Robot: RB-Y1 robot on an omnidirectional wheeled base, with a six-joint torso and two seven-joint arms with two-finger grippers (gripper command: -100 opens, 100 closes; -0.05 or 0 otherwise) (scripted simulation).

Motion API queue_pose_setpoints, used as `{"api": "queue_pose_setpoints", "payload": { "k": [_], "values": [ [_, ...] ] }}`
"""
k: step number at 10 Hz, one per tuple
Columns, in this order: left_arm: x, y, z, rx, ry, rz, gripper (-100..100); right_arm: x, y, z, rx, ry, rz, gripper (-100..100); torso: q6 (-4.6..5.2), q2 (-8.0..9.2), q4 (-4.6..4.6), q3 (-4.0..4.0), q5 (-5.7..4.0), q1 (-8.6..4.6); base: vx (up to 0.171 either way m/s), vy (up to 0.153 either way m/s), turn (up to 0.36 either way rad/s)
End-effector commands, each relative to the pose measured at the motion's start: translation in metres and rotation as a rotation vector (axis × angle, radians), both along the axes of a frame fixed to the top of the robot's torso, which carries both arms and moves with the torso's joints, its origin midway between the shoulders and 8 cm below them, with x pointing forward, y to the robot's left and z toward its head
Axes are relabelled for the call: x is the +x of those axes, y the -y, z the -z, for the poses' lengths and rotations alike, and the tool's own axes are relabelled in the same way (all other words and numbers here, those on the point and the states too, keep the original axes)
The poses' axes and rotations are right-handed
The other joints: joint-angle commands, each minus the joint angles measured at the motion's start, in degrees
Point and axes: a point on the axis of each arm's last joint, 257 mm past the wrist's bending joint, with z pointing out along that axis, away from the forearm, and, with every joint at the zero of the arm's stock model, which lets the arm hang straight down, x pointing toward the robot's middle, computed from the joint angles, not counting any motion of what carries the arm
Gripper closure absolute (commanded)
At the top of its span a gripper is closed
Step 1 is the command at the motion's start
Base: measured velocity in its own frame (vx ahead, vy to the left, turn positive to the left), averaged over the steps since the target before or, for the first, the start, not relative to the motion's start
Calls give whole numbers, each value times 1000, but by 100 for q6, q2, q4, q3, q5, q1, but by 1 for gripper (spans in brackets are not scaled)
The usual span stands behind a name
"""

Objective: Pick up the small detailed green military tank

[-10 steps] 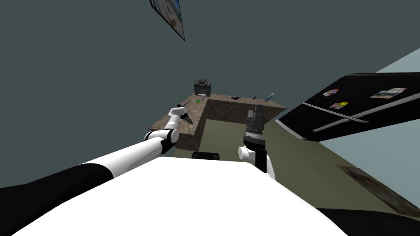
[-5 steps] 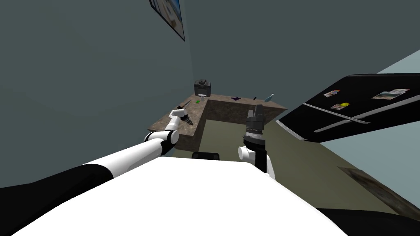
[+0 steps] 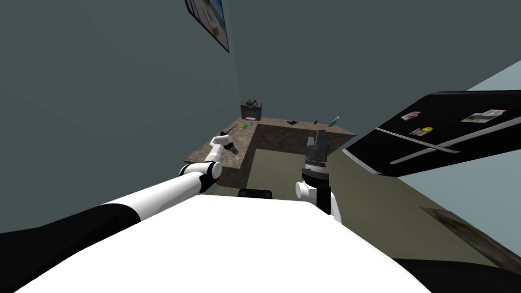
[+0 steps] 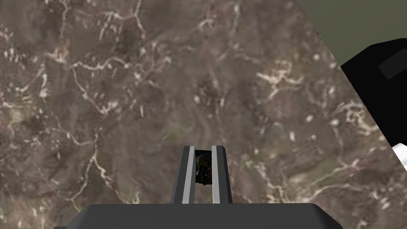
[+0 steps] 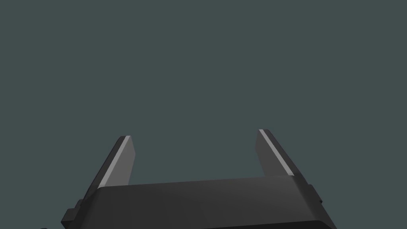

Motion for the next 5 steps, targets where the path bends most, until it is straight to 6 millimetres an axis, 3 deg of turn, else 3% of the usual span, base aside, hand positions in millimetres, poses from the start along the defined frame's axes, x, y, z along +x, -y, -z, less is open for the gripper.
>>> {"api": "queue_pose_setpoints", "payload": {
  "k": [1,2,4,5],
  "values": [
    [0,0,0,0,0,0,0,0,0,0,0,0,0,0,0,0,0,0,0,0,0,0,0],
    [2,-1,-11,1,-1,-3,100,0,0,0,0,0,0,0,0,-1,0,-1,0,0,-42,9,-16],
    [4,-1,-13,2,2,-2,100,0,0,0,0,0,0,0,-1,22,6,13,0,4,-44,10,-6],
    [4,-1,-13,1,1,-3,0,0,0,0,0,0,0,0,-1,15,3,9,1,3,0,0,0]
  ]
}}
